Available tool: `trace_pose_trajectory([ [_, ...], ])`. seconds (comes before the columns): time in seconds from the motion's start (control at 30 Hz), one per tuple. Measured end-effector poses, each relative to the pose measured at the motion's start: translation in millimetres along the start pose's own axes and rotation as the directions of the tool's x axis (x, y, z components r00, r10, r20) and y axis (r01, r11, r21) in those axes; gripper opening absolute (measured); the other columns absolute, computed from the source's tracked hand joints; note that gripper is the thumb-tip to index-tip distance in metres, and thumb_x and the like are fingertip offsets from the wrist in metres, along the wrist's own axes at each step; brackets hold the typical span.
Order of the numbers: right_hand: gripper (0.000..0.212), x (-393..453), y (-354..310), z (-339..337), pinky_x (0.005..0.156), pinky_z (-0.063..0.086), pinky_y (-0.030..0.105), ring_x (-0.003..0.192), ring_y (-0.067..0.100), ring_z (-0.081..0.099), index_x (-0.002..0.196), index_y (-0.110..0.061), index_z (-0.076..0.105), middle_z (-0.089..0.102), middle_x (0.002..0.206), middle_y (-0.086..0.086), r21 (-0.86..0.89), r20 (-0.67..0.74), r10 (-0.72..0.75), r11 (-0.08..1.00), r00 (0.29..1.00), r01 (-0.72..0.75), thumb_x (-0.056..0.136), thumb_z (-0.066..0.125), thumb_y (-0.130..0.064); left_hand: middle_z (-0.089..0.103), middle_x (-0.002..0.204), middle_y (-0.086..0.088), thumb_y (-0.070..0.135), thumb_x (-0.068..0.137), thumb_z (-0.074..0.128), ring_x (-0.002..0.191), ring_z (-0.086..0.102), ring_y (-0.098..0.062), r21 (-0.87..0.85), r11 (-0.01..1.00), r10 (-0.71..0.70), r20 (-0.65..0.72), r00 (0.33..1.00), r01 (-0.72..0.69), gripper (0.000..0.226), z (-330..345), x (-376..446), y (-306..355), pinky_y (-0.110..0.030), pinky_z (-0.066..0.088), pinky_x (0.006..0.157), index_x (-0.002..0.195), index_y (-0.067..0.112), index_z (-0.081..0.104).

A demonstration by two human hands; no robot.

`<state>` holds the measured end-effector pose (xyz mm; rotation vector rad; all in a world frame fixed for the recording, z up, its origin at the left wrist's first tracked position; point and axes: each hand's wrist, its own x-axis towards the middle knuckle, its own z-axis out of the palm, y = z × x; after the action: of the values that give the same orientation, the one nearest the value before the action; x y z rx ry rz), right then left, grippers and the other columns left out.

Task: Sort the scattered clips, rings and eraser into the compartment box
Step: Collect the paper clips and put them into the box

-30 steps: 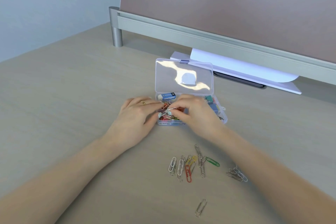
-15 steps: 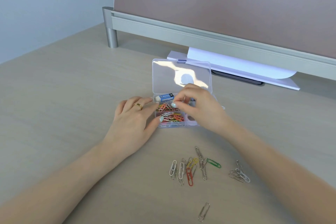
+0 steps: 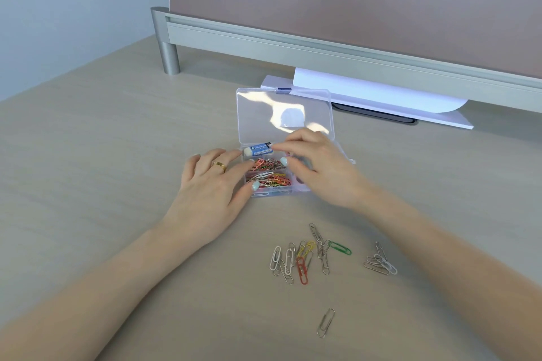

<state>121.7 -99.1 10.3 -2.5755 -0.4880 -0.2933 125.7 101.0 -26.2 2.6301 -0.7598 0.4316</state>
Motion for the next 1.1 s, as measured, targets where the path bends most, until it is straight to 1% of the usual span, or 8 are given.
trace_pose_trajectory([
  [0.2,0.032,-81,0,-21,0.095,0.028,0.006,0.114,0.003,0.043,0.117,-0.022,0.059,0.048,0.117,-0.014,0.057,-0.052,0.141,0.989,0.989,-0.138,0.09,0.044,-0.03,0.062,0.114,-0.004,0.035,0.086,0.036,0.106,0.041,-0.014,-0.126,0.969,0.212,-0.023,0.977,-0.213,0.04,-18,-9,22,-0.028,0.029,0.092,0.11,0.015,0.059],
  [0.3,0.059,-135,-7,-24,0.097,0.007,-0.005,0.127,-0.017,0.014,0.135,-0.031,0.037,0.021,0.137,-0.034,0.008,0.022,0.302,0.953,0.953,-0.302,0.085,0.032,-0.062,0.035,0.141,0.017,0.056,0.085,0.025,0.125,0.022,0.005,-0.242,0.93,0.331,0.226,0.916,-0.276,0.054,-23,-24,42,-0.013,0.012,0.104,0.132,0.033,0.037],
  [0.4,0.094,-179,-24,-21,0.104,-0.009,0.002,0.131,-0.014,-0.019,0.141,-0.036,-0.005,-0.014,0.146,-0.031,-0.211,0.075,0.474,0.867,0.877,-0.451,0.063,0.004,-0.087,-0.024,0.14,0.03,0.074,0.073,0.012,0.124,-0.029,0.014,-0.196,0.932,0.362,0.513,0.778,-0.305,0.075,-18,-35,50,-0.007,-0.022,0.099,0.135,0.041,-0.015],
  [0.5,0.102,-202,-33,-9,0.108,0.007,0.03,0.138,0.01,0.008,0.141,-0.011,0.027,0.023,0.151,0.001,-0.382,0.091,0.495,0.818,0.864,-0.429,0.072,0.012,-0.084,-0.035,0.137,0.025,0.078,0.068,0.011,0.12,-0.039,0.01,-0.111,0.932,0.347,0.551,0.759,-0.346,0.085,-14,-36,56,-0.011,-0.028,0.097,0.13,0.038,-0.03],
  [0.63,0.105,-190,-43,-5,0.103,0.012,0.04,0.135,0.012,0.016,0.138,-0.005,0.032,0.03,0.148,0.004,-0.449,0.106,0.537,0.776,0.837,-0.442,0.072,0.013,-0.085,-0.032,0.143,0.02,0.079,0.066,0.01,0.125,-0.035,0.004,-0.077,0.935,0.33,0.545,0.771,-0.346,0.085,-7,-32,66,-0.018,-0.024,0.104,0.129,0.039,-0.031],
  [0.8,0.107,-162,-51,-3,0.11,-0.018,0.035,0.131,-0.002,-0.03,0.141,-0.029,-0.016,-0.026,0.147,-0.021,-0.299,0.213,0.458,0.871,0.863,-0.389,0.054,0.007,-0.087,-0.022,0.145,0.023,0.08,0.066,0.002,0.128,-0.029,0.005,-0.123,0.929,0.361,0.512,0.779,-0.349,0.082,-3,-33,68,-0.021,-0.018,0.107,0.134,0.041,-0.021],
  [0.97,0.095,-150,-43,0,0.115,-0.008,0.032,0.133,-0.005,-0.004,0.139,-0.041,0.015,0.01,0.146,-0.027,-0.192,0.133,0.394,0.91,0.909,-0.367,0.057,0.022,-0.089,-0.017,0.137,0.038,0.082,0.063,0.025,0.12,-0.024,0.02,-0.272,0.91,0.413,0.526,0.743,-0.313,0.083,-13,-34,55,0.0,-0.019,0.094,0.134,0.049,-0.004],
  [1.1,0.072,-146,-34,3,0.113,0.012,0.03,0.12,-0.004,0.022,0.127,-0.044,0.042,0.037,0.127,-0.026,-0.054,0.054,0.333,0.942,0.942,-0.33,0.063,0.035,-0.075,0.015,0.134,0.04,0.08,0.066,0.033,0.124,0.006,0.015,-0.337,0.889,0.441,0.444,0.78,-0.311,0.078,-10,-29,48,0.002,-0.003,0.095,0.134,0.045,0.024],
])
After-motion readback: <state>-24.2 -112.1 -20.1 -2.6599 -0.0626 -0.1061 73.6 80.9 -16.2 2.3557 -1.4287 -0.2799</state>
